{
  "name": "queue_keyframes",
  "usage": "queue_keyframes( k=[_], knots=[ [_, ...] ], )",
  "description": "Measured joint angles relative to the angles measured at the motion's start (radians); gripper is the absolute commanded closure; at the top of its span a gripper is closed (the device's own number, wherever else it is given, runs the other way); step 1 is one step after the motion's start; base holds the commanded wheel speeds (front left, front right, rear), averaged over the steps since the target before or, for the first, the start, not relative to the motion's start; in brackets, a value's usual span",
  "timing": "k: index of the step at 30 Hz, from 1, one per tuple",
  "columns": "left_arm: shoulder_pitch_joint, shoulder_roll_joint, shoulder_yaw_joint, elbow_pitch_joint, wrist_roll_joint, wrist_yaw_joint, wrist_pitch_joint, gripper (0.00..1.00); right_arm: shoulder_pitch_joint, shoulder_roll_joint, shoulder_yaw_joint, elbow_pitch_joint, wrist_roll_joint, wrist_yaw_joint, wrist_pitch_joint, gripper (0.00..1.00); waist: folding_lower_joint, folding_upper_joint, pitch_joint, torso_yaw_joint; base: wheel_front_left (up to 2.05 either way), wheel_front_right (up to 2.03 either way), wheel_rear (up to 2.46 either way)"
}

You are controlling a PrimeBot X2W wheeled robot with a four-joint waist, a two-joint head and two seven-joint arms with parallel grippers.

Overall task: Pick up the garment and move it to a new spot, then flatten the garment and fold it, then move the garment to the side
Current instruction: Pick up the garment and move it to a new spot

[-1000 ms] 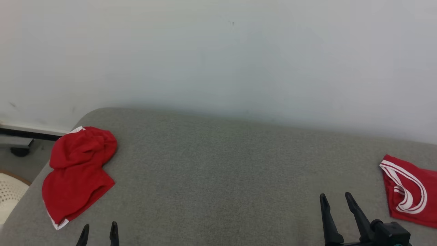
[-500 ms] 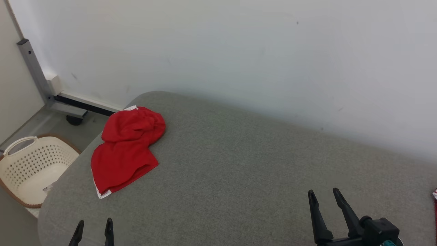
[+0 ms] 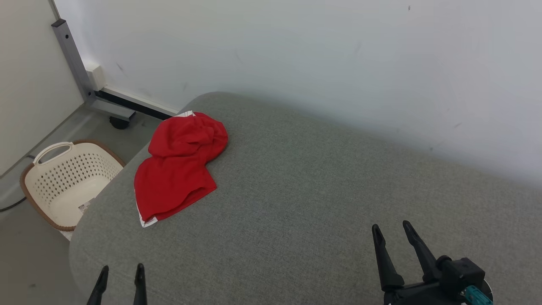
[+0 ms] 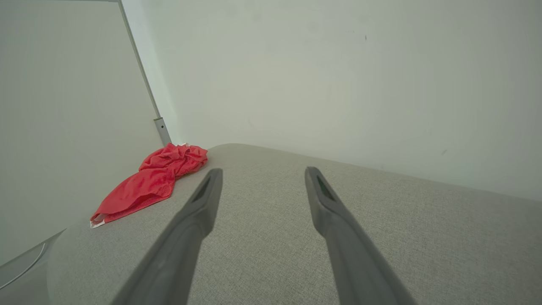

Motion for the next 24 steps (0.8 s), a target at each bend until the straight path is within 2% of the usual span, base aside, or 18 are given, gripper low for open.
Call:
queue_keyframes(
  k=[2,4,7,9,13,16,19,24],
  knots=[
    [-0.03,0.006,-0.018,0.02,0.001,-0.01,0.023,0.0,0.0,0.0,-0.003,-0.003,-0.006,0.0,0.001,0.0,0.0,0.0,0.005,0.003,0.0,0.0,0.0],
    [-0.119,0.015,-0.076,0.047,0.017,-0.028,0.092,0.0,0.002,0.0,-0.007,-0.014,-0.01,0.0,0.009,0.0,0.0,0.0,0.013,0.007,0.0,0.0,0.0],
    [-0.275,-0.004,-0.17,0.129,0.015,-0.054,0.217,0.0,0.019,0.0,-0.01,-0.031,-0.026,0.0,0.026,0.0,0.0001,0.0,0.027,0.014,0.0,0.0,0.0],
    [-0.378,-0.008,-0.192,0.209,-0.007,-0.058,0.281,0.0,0.042,0.0,-0.014,-0.056,-0.034,0.0,0.041,0.0,0.0,0.0,0.038,0.02,0.0,0.0,0.0],
    [-0.579,-0.02,-0.182,0.36,-0.043,-0.061,0.357,0.0,0.032,-0.004,0.023,-0.147,-0.073,0.0,0.106,0.0,0.0001,0.0,0.071,0.027,0.0,0.0,0.0],
    [-0.741,0.01,-0.156,0.521,-0.036,-0.021,0.407,0.0,-0.005,-0.038,0.068,-0.237,-0.089,0.0,0.169,0.0,0.0001,0.0,0.12,0.021,0.0,0.0,0.0],
    [-0.837,0.029,-0.134,0.613,-0.044,-0.009,0.439,0.0,-0.021,-0.065,0.088,-0.291,-0.089,0.0,0.208,0.0,0.0001,0.0,0.165,0.006,0.0,0.0,0.0],
    [-0.986,0.034,-0.098,0.714,-0.082,-0.017,0.441,0.0,-0.031,-0.1,0.07,-0.377,-0.096,0.0,0.25,0.0,0.0002,0.0001,0.262,-0.031,0.0,0.0,0.0]
  ],
)
